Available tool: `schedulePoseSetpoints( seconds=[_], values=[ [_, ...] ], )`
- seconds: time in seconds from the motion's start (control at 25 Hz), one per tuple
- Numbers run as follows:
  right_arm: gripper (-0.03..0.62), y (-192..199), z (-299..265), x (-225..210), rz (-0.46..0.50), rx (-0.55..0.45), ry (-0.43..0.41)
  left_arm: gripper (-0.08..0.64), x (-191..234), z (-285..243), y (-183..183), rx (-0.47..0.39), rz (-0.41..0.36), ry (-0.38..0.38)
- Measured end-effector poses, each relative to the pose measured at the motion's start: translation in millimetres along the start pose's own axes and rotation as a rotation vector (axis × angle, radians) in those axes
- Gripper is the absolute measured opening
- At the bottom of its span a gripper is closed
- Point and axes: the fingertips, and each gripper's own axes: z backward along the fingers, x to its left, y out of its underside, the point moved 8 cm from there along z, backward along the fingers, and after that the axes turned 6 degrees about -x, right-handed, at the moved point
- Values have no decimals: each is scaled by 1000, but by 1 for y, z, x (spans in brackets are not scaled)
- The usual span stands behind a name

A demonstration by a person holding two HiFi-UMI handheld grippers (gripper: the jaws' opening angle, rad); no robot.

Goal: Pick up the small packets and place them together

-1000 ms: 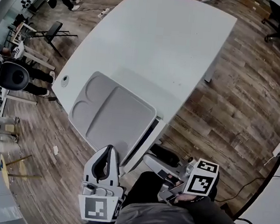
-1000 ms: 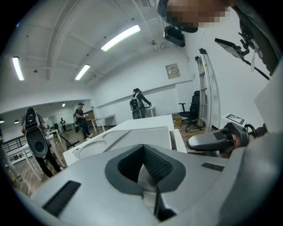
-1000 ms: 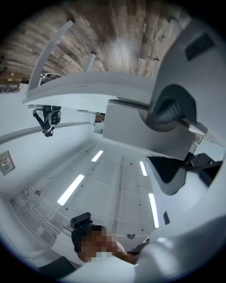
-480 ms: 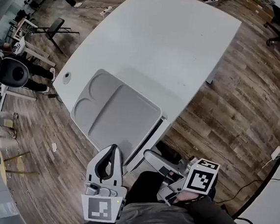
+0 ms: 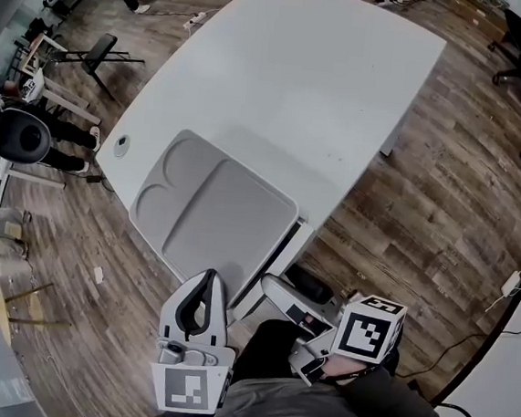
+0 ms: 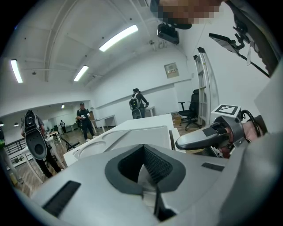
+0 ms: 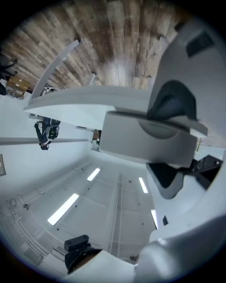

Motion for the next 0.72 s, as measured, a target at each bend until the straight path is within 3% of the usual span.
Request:
schedulePoseSetpoints(
  seconds=[0.04, 0.12, 0.72],
  values=[
    [256, 0, -1, 4, 0, 1, -16, 0, 0, 0, 0, 0, 2, -1],
    [205, 1, -2, 9, -1, 0, -31, 0, 1, 0, 0, 2, 9, -3],
    [190, 5, 12, 10, -24, -16, -40, 0, 1, 2, -1, -3, -14, -3]
  ],
)
